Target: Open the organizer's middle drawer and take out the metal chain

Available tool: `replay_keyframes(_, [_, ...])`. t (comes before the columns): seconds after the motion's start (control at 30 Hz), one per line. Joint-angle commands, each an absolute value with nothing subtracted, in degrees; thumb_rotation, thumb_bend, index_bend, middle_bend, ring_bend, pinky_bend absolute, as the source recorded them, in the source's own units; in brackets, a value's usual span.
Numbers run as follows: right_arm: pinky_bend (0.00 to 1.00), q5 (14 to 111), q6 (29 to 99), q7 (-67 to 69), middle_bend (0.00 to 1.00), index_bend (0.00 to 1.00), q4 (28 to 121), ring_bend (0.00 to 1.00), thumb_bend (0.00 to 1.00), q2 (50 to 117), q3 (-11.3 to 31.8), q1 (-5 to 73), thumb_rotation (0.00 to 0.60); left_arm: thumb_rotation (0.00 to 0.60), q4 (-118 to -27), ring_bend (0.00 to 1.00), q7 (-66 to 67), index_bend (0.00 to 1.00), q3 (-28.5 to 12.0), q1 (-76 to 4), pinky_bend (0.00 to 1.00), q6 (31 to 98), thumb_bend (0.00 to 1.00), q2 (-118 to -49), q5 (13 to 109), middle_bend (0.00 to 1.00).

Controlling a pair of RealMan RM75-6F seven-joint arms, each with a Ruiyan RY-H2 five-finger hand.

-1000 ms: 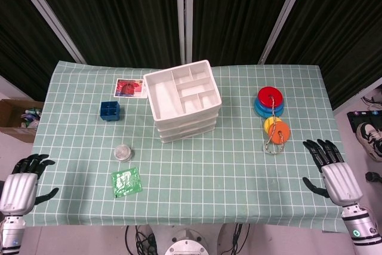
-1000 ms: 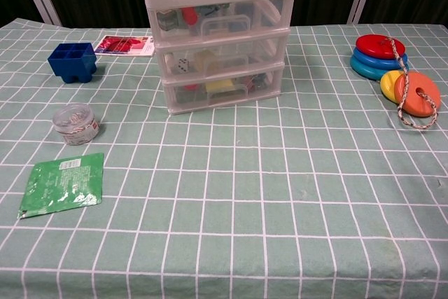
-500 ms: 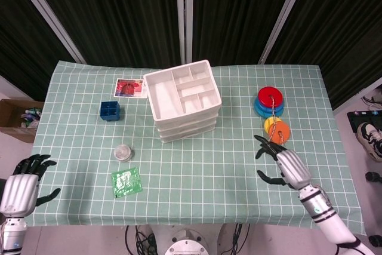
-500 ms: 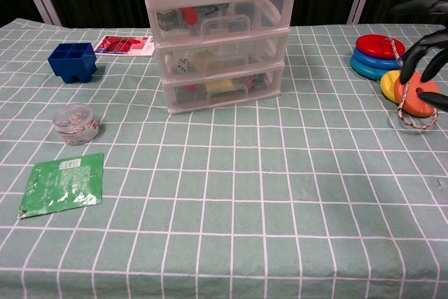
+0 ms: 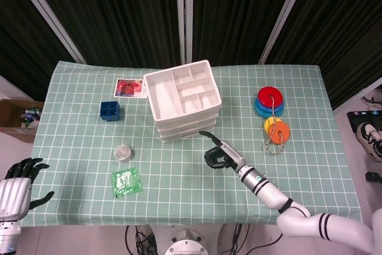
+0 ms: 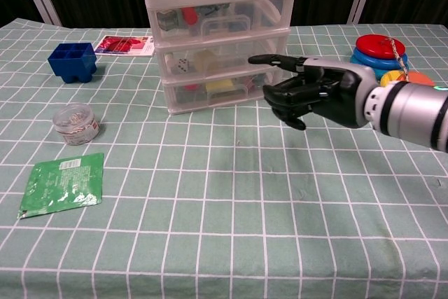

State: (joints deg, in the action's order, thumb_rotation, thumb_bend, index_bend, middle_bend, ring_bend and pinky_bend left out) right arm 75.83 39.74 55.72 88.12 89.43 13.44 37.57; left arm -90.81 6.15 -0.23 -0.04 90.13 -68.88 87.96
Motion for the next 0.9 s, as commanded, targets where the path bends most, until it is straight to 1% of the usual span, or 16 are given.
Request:
replay_keyframes(0.03, [0.80, 75.77, 34.95, 62.84, 0.76, 0.08, 82.04, 0.69, 0.48, 94.70, 15.76, 41.41, 0.600, 0.600, -90.62, 0.15, 5.99, 0.33, -0.33, -0.03, 0.20, 90.12, 0.00, -68.84, 87.86, 0.23])
replay_keyframes(0.17, [0.80, 76.79, 34.05, 65.93, 0.76, 0.08, 78.51, 0.69, 0.48, 97.67, 16.35, 43.05, 0.600, 0.600, -90.45, 0.15, 5.76, 0.33, -0.49, -0.13, 0.20, 89.90, 0.00, -68.73, 87.69, 0.23])
replay_keyframes(0.37, [0.81, 77.90, 33.60, 68.32, 0.75, 0.08, 75.03, 0.69, 0.48, 100.41, 17.06, 45.13, 0.600, 0.600, -90.33, 0.15, 5.36, 0.33, -0.76, -0.27, 0.20, 89.81, 0.00, -68.52, 87.59, 0.23])
replay_keyframes(0.77, [0.81, 79.09, 34.17, 70.72, 0.75, 0.08, 72.62, 0.69, 0.48, 101.80, 16.74, 46.86, 0.600, 0.600, -89.87, 0.15, 4.65, 0.33, -0.90, -0.13, 0.20, 89.96, 0.00, -68.42, 87.49, 0.23])
replay_keyframes(0.9, [0.81, 78.82, 34.10, 70.63, 0.75, 0.12, 71.98, 0.69, 0.48, 102.17, 16.61, 47.31, 0.600, 0.600, -89.81, 0.15, 4.52, 0.33, -0.86, -0.10, 0.20, 89.91, 0.00, -68.42, 87.49, 0.23])
